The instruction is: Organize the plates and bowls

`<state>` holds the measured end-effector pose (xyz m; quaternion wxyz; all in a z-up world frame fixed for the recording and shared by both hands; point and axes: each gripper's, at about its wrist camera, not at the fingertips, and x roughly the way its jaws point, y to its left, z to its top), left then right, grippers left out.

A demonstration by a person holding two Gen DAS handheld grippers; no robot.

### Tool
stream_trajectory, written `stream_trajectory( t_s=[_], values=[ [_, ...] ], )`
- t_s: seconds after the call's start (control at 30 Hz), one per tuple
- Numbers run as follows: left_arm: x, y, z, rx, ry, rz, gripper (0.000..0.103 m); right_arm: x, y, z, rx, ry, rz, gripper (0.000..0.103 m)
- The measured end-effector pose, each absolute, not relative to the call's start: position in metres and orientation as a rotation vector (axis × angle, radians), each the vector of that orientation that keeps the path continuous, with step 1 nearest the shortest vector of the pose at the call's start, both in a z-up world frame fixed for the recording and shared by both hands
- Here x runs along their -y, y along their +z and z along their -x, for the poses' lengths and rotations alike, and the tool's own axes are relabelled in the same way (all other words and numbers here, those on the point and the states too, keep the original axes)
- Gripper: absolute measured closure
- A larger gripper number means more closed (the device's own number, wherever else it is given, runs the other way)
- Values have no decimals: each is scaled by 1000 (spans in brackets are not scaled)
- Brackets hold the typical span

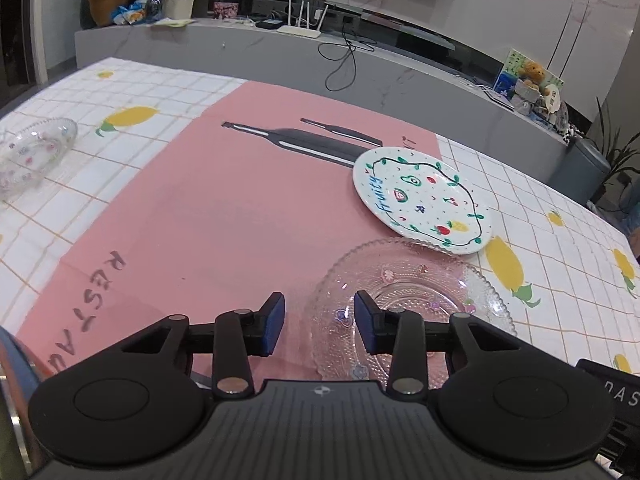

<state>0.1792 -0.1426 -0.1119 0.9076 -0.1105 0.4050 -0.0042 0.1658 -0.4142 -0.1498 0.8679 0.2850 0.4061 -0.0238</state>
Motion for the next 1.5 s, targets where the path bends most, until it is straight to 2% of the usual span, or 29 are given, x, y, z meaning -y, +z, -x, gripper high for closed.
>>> stream_trajectory(
  t_s=[0.2,0.37,0.73,1.5],
  values=[
    [145,-115,-182,-843,-36,241,77,416,-156,-172,-850,-23,-626,87],
    [146,-113,-181,-844,-28,240,81,419,-160,-172,-855,-7,-672,98],
    [150,-99,-172,-848,-29,231,89,421,-148,-166,-859,-19,-668,98],
    [137,-68,-81,-888,-99,255,90,420,-106,-71,-843,-13,-594,98]
  ],
)
